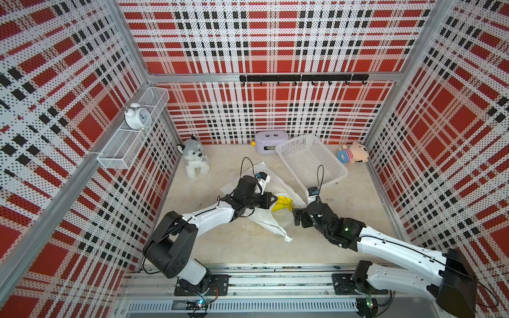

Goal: Place the banana into a plastic bag & tie a knot
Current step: Place the banana into the plastic bag, then adjust the plastic bag at the center of the board.

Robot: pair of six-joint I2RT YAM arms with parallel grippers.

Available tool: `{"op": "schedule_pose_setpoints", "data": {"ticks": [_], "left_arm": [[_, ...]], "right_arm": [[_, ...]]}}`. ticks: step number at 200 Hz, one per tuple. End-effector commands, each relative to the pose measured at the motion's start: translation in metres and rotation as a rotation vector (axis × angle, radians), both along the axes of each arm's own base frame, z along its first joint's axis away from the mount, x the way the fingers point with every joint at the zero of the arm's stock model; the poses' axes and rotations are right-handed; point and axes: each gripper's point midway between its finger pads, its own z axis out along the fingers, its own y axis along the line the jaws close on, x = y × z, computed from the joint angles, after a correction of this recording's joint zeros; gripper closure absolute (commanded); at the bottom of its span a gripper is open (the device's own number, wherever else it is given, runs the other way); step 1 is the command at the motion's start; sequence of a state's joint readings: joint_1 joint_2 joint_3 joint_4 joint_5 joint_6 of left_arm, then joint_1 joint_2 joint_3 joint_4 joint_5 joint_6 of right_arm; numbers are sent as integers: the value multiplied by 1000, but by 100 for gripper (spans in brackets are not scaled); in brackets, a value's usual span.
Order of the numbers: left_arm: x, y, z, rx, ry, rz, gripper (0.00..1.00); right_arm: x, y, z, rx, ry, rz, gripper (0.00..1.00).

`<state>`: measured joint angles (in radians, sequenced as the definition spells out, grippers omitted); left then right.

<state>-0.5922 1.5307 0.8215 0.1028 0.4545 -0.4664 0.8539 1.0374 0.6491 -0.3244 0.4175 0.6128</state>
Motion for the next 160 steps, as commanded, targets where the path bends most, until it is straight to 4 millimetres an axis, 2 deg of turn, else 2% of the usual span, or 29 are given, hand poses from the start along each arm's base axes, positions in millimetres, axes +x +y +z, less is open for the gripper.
{"op": "schedule_pose_setpoints", "data": {"ticks": [1,33,58,74,96,125,160], "left_arm": [[-5,-11,24,-8,-65,-18,87],[-11,-16,38,53,-112,3,42],[-21,-19,51,151,-154,31,25],[-33,-23,60,200,-180,38,18],[-57,-29,62,227,-175,18,12],[-92,-28,50,302,-151,-24,8],[-127,-36,49,389,-177,-65,4]], "right_arm": [[-6,-22,-13,119,68,-42,0],[-8,-44,-24,262,68,-47,3],[-10,-48,-40,326,110,-22,10],[-9,-58,-57,311,149,-65,11],[-5,-68,-66,323,158,-109,11],[-7,-64,-78,353,202,-81,17],[-8,-60,-89,364,228,-69,27]]}}
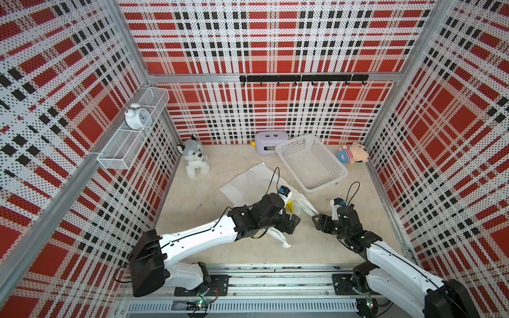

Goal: Place the banana into a plastic bag & tie a knot
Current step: Adjust the plastic bag at the center of the board.

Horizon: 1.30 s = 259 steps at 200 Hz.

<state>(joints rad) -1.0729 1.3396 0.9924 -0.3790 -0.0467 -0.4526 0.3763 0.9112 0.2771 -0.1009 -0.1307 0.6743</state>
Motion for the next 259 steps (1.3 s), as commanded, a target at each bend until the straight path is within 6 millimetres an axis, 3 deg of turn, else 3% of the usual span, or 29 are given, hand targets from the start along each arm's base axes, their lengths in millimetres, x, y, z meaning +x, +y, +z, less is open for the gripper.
{"op": "schedule_pose_setpoints", "data": {"ticks": [1,41,106,166,195,237,259], "left_arm": [[-15,8,1,89,-24,29,4],[-37,6,-21,173,12,43,3],[-73,-6,-31,142,116,55,1],[-82,0,-56,124,224,151,1],[-80,-5,-58,82,244,184,1],[-72,3,-84,133,240,261,0],[-60,9,-96,163,218,314,8]], "right_arm": [[4,7,3,41,-25,25,27],[15,8,-2,38,0,34,45],[28,12,10,26,-36,51,49],[27,19,18,47,-52,91,100],[25,22,23,57,-59,114,100],[20,27,35,82,-83,145,100],[17,29,42,85,-96,158,100]]}}
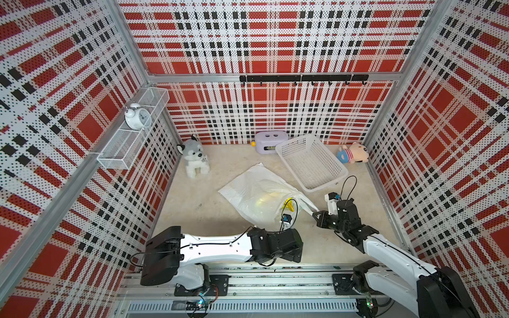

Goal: Place the banana into a plastic bag & tie a knot
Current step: Adjust the plastic bag at the center of the board.

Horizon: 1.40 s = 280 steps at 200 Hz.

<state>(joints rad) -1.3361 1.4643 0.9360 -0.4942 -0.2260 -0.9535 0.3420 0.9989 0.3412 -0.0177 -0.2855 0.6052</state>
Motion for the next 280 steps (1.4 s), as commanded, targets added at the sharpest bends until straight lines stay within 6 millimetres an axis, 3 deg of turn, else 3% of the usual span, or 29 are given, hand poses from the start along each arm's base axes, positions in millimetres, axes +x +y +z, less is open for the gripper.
{"op": "schedule_pose_setpoints", "data": {"ticks": [1,30,44,57,78,87,111,136,175,211,241,260,280], "left_arm": [[15,8,-15,41,-34,77,9],[29,20,-22,148,-95,129,20],[36,23,-18,164,-129,152,32],[42,23,-10,154,-159,171,51],[47,24,12,126,-194,186,90],[49,27,26,111,-211,190,100],[57,41,70,67,-255,206,100],[81,70,110,8,-283,233,100],[122,120,206,-42,-403,267,100],[163,172,309,-27,-571,346,100],[189,194,370,-29,-686,379,100],[197,196,390,-72,-726,392,100],[209,185,380,-98,-692,357,100]], "right_arm": [[1,6,20,15,-45,31,100],[-4,6,29,13,-56,36,100],[-5,7,33,8,-61,41,100],[-7,9,37,6,-66,43,100],[-9,14,47,0,-84,54,100],[-9,16,55,-9,-98,57,100],[-7,18,84,-35,-145,60,100],[-3,17,123,-63,-207,67,100],[7,27,200,-80,-288,113,100],[14,35,275,-86,-376,141,100],[10,38,341,-69,-443,170,100],[4,38,374,-56,-481,183,100],[2,43,379,-50,-468,213,100]]}}
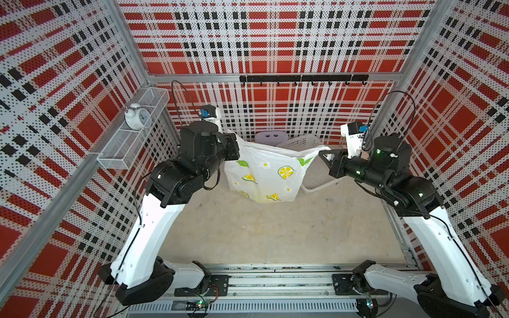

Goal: Place the banana into a plastic bag & tie a knot
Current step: Adjust the plastic bag at the center of the board.

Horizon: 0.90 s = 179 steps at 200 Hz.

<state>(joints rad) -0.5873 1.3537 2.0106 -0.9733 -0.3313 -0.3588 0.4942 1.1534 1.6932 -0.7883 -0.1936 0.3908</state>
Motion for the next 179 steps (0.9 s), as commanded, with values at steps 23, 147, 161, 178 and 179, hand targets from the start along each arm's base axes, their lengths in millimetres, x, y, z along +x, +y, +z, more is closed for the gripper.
{"op": "schedule_pose_setpoints", "data": {"ticks": [23,147,161,178,179], "left_arm": [[20,-23,-54,68,100,-95,100],[16,-30,-142,-37,171,-192,100],[12,-28,-139,-45,163,-201,100],[11,-25,-135,-55,156,-214,100],[11,-26,-135,-54,156,-215,100]], "right_arm": [[-8,9,-32,-52,108,68,100],[-2,8,-64,-94,-1,77,0],[-4,3,-53,-97,-82,73,0],[-10,4,-45,-87,-191,115,0],[-10,4,-45,-86,-196,119,0]]}}
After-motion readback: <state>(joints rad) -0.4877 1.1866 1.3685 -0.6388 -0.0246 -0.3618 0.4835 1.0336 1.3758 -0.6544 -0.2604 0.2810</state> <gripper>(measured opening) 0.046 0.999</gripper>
